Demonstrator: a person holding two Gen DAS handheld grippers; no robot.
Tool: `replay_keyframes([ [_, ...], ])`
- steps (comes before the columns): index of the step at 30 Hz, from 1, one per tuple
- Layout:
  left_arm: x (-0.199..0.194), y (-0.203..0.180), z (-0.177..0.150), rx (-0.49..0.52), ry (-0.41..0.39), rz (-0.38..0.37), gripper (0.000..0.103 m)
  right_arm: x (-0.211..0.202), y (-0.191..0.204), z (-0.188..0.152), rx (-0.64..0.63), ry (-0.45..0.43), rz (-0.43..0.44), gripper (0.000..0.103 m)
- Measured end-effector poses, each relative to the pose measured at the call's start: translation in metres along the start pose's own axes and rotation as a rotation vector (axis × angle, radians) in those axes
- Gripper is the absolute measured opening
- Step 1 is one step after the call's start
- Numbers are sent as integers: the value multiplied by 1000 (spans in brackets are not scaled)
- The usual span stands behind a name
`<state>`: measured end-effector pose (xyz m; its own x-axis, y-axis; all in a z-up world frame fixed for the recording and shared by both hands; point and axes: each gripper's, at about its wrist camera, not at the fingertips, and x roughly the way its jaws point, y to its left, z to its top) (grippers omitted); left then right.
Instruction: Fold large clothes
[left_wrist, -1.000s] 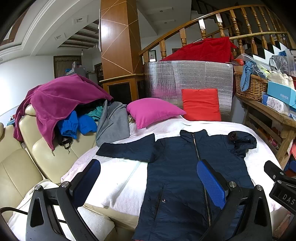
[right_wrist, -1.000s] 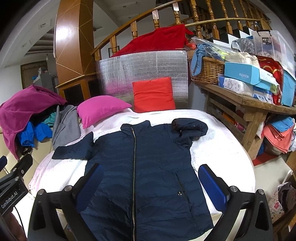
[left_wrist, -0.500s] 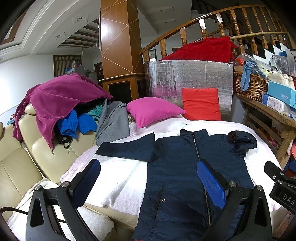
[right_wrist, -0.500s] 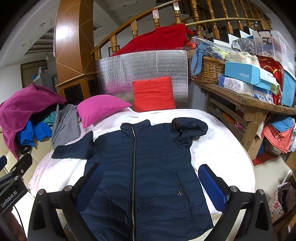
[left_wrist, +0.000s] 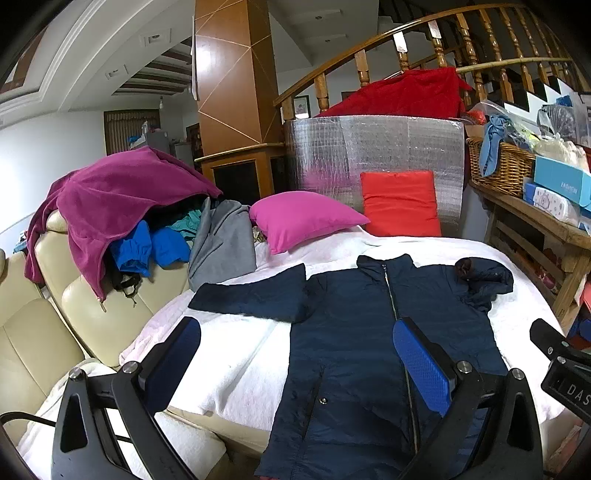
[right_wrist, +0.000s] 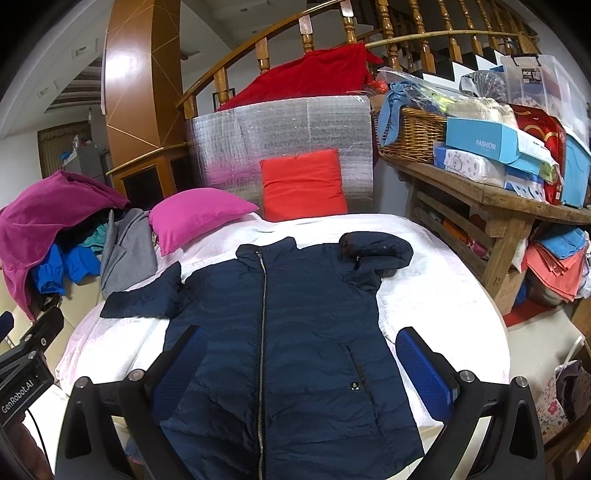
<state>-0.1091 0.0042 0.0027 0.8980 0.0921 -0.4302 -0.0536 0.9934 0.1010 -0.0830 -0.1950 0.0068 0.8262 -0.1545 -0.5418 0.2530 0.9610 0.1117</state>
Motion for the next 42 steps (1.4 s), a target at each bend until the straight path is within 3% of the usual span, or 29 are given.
replay_keyframes([
  [21, 42, -40, 11, 68, 57, 32, 103, 58, -46, 17, 65, 56, -18, 103],
  [33, 90, -65, 23, 89, 90, -6, 103, 106, -87, 34, 159, 55, -74, 103],
  [42, 123, -77, 30, 84, 111, -38, 103, 137, -92, 42, 154, 77, -112, 103],
])
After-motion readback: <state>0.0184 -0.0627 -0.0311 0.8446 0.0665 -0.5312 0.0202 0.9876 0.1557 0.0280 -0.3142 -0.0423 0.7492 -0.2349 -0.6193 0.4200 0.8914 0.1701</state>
